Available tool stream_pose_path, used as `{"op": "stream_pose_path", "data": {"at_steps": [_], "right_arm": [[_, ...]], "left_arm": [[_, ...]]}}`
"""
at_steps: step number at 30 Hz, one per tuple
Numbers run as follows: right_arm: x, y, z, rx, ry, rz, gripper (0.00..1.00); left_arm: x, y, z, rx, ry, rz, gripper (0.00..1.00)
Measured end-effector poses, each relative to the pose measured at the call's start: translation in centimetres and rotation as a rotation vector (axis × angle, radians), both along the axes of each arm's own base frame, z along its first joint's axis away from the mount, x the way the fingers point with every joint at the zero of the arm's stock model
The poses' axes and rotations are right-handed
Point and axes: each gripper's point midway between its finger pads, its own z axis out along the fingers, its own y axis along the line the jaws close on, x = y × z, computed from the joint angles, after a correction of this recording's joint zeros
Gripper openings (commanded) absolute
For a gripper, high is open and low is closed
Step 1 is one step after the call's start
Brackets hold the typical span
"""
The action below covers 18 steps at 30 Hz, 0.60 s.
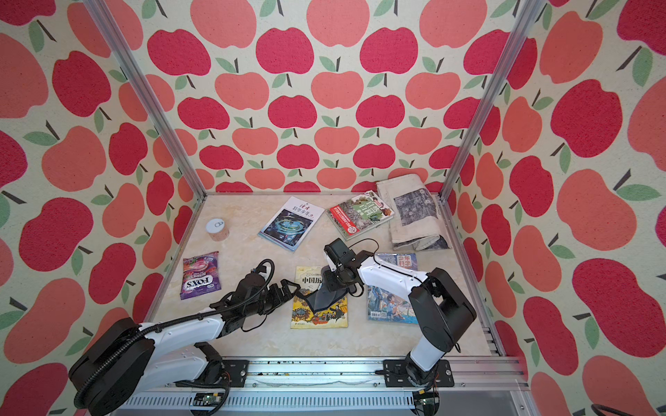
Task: Wipe the cover of the book
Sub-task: Wipe the dirt from the cover of the book.
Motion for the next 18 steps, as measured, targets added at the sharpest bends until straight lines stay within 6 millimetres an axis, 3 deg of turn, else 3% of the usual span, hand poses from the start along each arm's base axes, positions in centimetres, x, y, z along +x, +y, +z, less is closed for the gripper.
{"op": "stream_pose_path", "data": {"at_steps": [3,11,18], "right_arm": [[-1.7,-1.2,-0.5,-0.032,0.017,0.009,0.01],[-7.6,-2.4,0.9,-0.03,0.024,0.068,0.02],[-9.1,-2.8,-0.9,-0.079,0.067,0.067,0.01]], "left_arm": [[0.5,-0.4,0.1,-0.006,-0.006,-0.001,0.99],[1.3,-1.6,-0.3,-0.019,0.002,-0.021,0.99],[2.1,-2.7,-0.2,-0.044,-0.007,-0.038,1.0]]}}
